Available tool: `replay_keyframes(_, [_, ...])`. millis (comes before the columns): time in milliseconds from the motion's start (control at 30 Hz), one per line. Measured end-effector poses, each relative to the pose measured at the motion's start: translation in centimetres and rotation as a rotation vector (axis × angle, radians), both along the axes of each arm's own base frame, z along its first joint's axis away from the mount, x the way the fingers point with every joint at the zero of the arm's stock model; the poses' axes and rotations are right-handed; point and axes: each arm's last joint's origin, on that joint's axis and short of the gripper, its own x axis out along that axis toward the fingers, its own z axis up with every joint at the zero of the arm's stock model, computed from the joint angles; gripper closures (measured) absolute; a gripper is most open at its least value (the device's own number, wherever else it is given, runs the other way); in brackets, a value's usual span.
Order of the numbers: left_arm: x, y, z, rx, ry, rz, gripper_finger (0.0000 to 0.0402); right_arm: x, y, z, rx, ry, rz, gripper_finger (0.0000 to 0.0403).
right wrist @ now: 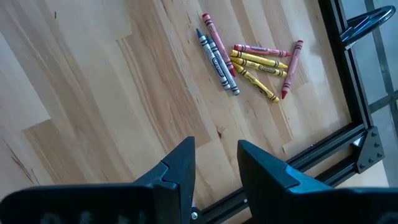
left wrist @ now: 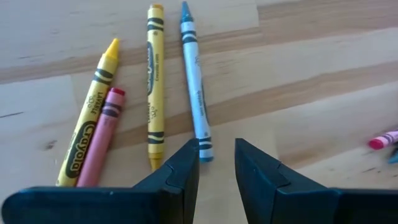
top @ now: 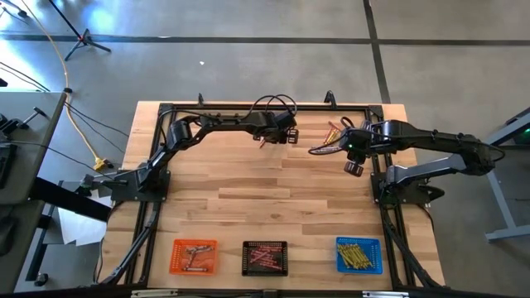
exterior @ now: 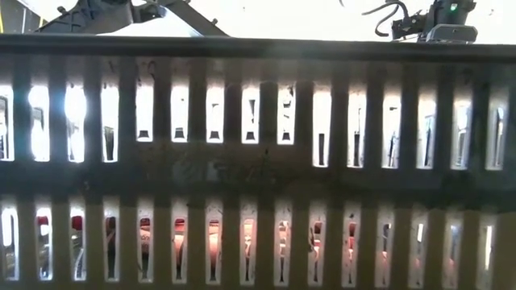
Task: Sort crayons
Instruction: Put the gray crayon into the orange bin
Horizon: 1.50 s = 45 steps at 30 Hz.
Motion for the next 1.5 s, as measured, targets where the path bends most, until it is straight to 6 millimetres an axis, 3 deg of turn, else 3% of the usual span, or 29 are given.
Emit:
replay_keyframes(400, [-0.6,0.3,-0.2,-0.045,0.028,0.046,0.0315,0.0,0.0,0.0,-0.002,0.005,0.013,0.0298])
replay_keyframes(633, [-0.9,0.6,-0.3,-0.077,0.032,0.064,0.0336,0.0,0.0,0.0,-0.008,0.013,0.041,0.0298])
replay_keyframes(1367, [-1.1,0.8,-0.4,-0.157,0.032,-0.037,0.0339,0.0,0.0,0.0,-0.008,0.015,0.047,0.0298])
replay_keyframes(1500, [-0.6,1.0,0.7,-0.134,0.009,-0.092,0.0339,0.0,0.0,0.0,-0.008,0.012,0.045,0.0298])
